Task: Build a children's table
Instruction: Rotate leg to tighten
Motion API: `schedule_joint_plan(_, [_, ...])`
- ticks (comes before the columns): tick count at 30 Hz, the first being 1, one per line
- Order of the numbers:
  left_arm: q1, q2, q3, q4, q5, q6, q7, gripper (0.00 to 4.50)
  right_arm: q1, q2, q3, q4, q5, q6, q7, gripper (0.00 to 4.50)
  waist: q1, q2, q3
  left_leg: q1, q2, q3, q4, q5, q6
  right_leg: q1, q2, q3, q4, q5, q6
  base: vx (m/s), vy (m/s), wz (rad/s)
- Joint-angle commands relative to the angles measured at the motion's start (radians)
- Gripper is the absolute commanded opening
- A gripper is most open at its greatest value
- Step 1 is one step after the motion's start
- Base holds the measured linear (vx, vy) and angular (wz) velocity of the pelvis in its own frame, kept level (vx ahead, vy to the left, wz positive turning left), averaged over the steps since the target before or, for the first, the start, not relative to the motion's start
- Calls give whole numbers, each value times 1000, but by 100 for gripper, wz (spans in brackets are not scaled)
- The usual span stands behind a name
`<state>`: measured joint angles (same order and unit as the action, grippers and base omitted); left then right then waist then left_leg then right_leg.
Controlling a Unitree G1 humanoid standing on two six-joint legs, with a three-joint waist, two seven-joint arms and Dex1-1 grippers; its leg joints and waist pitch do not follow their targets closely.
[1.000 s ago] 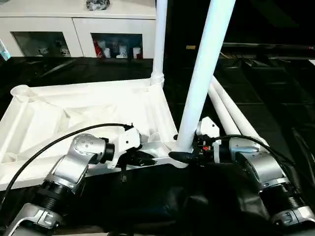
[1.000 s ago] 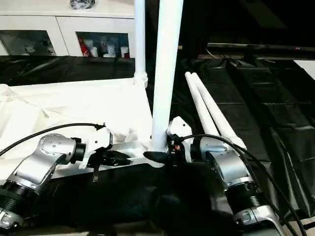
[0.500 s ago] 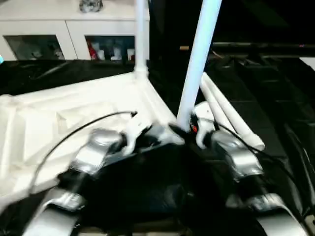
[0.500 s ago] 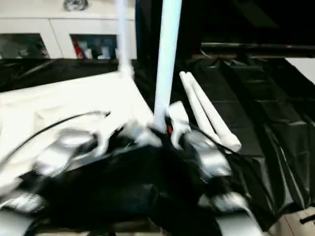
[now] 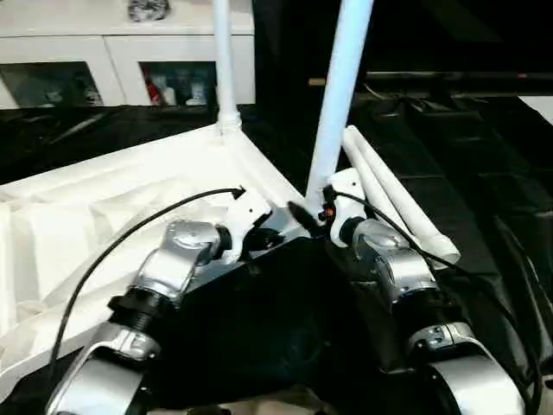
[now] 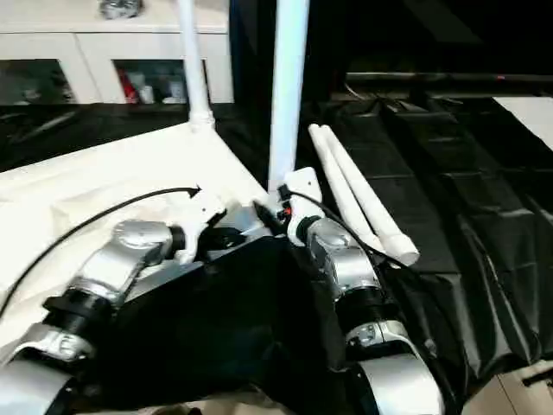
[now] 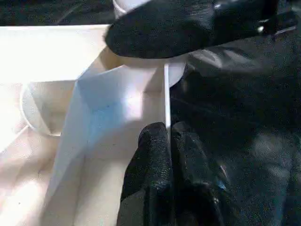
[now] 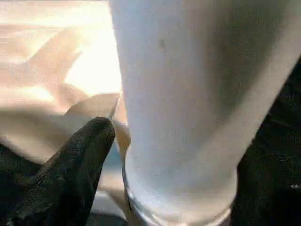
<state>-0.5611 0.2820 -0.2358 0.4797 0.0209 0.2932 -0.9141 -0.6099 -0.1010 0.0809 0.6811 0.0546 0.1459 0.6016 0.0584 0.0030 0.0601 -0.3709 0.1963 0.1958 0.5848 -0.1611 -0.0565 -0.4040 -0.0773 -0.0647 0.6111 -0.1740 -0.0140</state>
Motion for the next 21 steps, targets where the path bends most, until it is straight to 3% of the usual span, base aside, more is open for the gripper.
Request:
schedule_joint_plan(1, [-14,-25,-28,-79,-59,-80,-74,0,28,23,111,-41,7,-7,166,384,8,-1,-69,12,34,-22,-69,-288,11,46,-67,46,-82,-272,-181,0,0,0])
schedule_joint_plan(6, [37,44,-42,-140,-101,-110,-217,0,81,-109,140,-145,35,1,371,384,16,4,-72,15,37,-17,-65,-253,36,45,-64,46,-73,-185,-225,0,0,0])
schedule_joint_plan(7, [47,67,-50,-146,-104,-124,-254,0,91,-142,148,-166,40,3,419,384,21,9,-71,14,37,-16,-65,-257,35,46,-62,46,-73,-196,-225,0,0,0])
schedule_joint_plan(12, [72,118,-50,-159,-114,-141,-329,0,116,-224,169,-226,54,14,541,384,33,6,-67,20,40,-17,-70,-311,15,41,-62,46,-81,-281,-204,0,0,0])
schedule_joint_plan(17, [81,146,-44,-155,-105,-160,-355,0,125,-247,171,-250,64,29,588,384,36,3,-64,22,40,-20,-72,-336,2,38,-66,46,-87,-354,-184,0,0,0])
schedule_joint_plan(21, [89,157,-46,-166,-119,-159,-370,0,126,-243,173,-259,73,44,599,348,37,2,-65,19,40,-21,-73,-326,1,38,-67,47,-87,-357,-180,0,0,0])
